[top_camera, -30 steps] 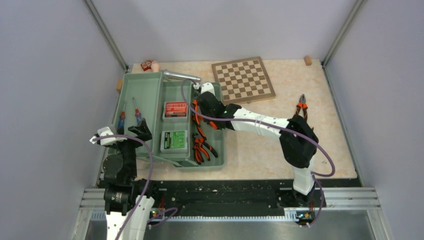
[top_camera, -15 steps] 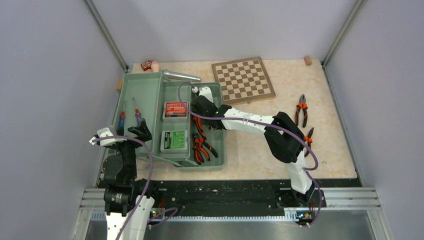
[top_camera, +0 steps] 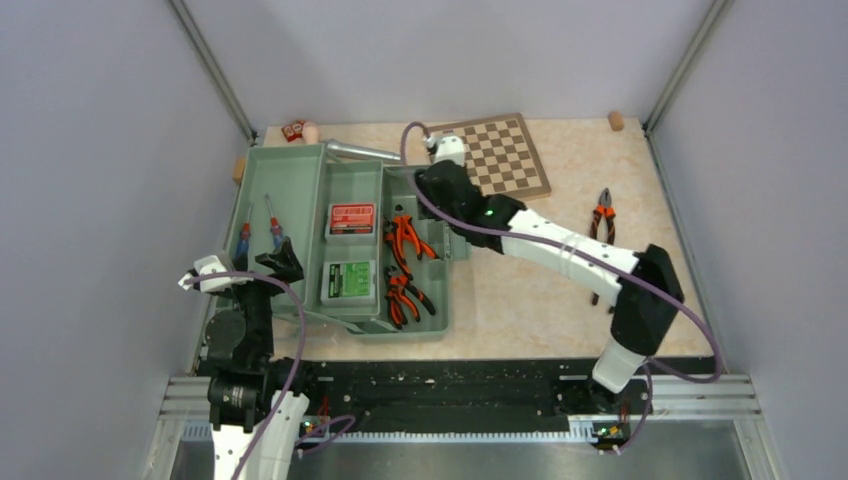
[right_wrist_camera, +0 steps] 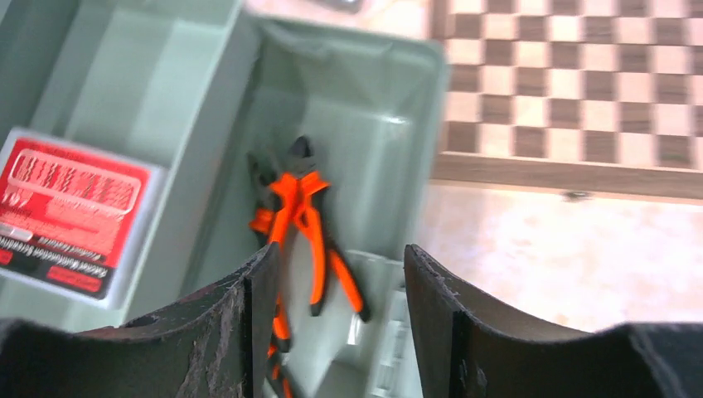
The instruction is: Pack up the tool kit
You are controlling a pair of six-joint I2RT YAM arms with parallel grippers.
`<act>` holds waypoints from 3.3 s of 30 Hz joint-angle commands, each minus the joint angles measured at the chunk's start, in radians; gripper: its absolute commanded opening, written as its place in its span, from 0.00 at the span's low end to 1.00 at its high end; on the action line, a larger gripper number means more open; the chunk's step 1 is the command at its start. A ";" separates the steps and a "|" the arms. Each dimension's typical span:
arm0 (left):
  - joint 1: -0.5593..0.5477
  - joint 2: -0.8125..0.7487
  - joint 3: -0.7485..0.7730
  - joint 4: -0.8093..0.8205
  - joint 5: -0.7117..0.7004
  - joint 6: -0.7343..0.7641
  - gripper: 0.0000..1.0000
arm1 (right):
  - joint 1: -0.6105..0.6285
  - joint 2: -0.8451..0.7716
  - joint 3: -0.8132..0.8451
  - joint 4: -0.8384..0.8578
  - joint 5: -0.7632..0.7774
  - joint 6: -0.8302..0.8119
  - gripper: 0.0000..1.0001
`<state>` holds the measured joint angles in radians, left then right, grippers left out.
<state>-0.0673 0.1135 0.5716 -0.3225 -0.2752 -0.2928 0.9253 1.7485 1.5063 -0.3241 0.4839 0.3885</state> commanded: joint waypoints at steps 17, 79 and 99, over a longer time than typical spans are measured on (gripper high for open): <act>-0.006 -0.012 -0.001 0.027 0.000 0.000 0.99 | -0.823 -0.331 -0.510 -0.004 -0.105 0.092 0.57; -0.006 -0.005 0.000 0.025 -0.001 0.001 0.99 | -0.267 -0.471 -0.199 0.013 -0.153 -0.078 0.00; -0.006 -0.005 -0.001 0.026 -0.003 0.001 0.99 | 0.056 -0.274 0.035 0.194 -0.119 -0.133 0.00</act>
<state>-0.0719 0.1135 0.5716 -0.3225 -0.2752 -0.2928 0.9329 1.4208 1.4879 -0.2878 0.3145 0.2832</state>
